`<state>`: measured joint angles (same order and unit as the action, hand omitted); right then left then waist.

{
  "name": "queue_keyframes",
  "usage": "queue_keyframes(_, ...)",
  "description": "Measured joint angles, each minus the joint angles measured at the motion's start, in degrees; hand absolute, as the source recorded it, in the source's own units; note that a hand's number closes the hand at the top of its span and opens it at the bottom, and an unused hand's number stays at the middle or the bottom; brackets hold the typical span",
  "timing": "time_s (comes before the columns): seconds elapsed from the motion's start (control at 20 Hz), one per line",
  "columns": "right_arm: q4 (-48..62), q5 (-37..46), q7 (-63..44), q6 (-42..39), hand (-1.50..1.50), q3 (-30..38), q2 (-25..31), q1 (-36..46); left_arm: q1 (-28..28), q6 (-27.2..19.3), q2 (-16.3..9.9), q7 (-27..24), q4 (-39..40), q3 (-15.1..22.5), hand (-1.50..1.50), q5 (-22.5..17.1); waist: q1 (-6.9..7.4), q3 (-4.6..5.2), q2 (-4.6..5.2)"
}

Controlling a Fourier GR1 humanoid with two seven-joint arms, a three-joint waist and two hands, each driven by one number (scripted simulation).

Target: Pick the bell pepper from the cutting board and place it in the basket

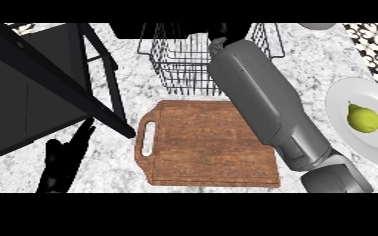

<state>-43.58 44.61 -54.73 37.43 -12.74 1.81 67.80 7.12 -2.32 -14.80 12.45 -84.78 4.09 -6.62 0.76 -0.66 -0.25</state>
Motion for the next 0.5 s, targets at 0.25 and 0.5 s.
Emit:
queue_keyframes(0.25,-1.0,1.3,0.9,-2.8,-1.50,-1.0,1.8,-1.4,1.2,0.5,-0.4,0.3,-1.0,-0.8,0.00,-0.3,-0.35,-0.05,-0.15)
queue_keyframes(0.5,-4.1,2.4,1.9,-3.4,-1.50,-0.8,2.5,-3.1,0.9,0.1,0.4,0.4,-0.5,-1.0,0.00,0.3,-0.62,-0.02,-0.18)
